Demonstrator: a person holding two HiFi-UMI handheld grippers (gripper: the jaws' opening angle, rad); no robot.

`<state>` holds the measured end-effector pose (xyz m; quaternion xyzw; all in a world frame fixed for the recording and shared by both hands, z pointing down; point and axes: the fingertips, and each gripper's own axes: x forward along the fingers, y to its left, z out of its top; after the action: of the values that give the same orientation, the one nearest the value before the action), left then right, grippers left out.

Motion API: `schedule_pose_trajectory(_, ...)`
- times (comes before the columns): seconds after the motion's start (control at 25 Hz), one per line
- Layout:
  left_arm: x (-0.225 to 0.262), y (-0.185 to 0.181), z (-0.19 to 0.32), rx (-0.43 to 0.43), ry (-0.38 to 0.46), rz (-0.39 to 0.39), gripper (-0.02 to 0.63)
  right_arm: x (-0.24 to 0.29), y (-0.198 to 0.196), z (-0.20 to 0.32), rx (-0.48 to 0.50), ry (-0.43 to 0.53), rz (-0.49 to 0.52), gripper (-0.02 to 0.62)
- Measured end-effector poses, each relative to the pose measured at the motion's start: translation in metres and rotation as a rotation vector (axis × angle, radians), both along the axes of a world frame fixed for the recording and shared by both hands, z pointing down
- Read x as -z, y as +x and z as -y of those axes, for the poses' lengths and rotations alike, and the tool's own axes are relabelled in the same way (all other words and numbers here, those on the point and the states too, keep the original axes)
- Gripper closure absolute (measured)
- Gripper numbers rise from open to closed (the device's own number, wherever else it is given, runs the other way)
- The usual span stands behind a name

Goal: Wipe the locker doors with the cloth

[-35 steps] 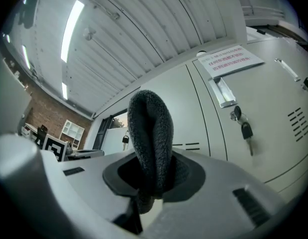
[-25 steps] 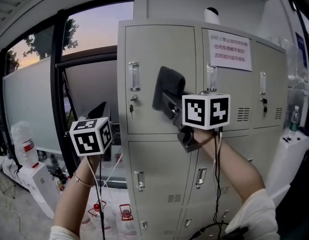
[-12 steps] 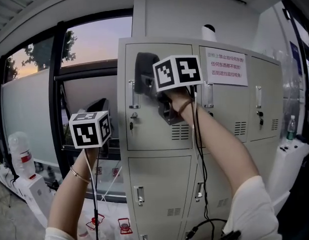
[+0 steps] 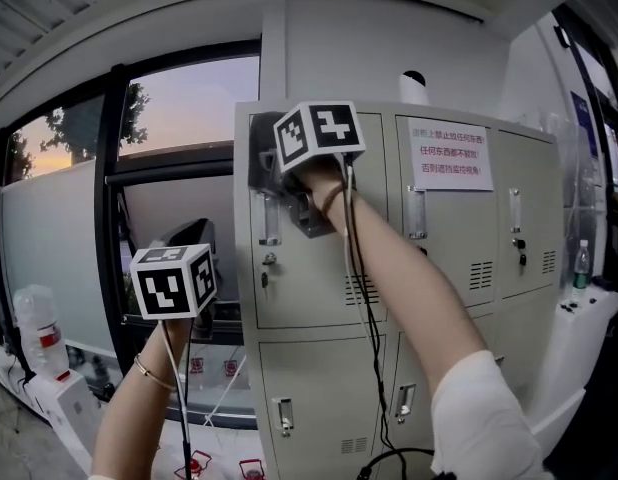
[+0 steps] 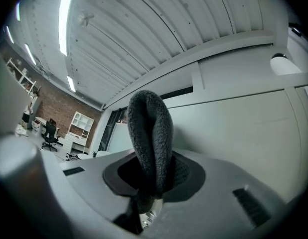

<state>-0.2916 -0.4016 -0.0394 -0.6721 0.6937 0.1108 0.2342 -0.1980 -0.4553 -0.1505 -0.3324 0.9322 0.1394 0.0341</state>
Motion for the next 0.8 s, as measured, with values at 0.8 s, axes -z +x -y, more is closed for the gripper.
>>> schedule_pose_trajectory(0.8, -0.010, 0.012, 0.008, -0.028, -0.020, -0.023, 0.595, 0.016, 0.020, 0.024, -0.046, -0.031, -0.022, 0.525)
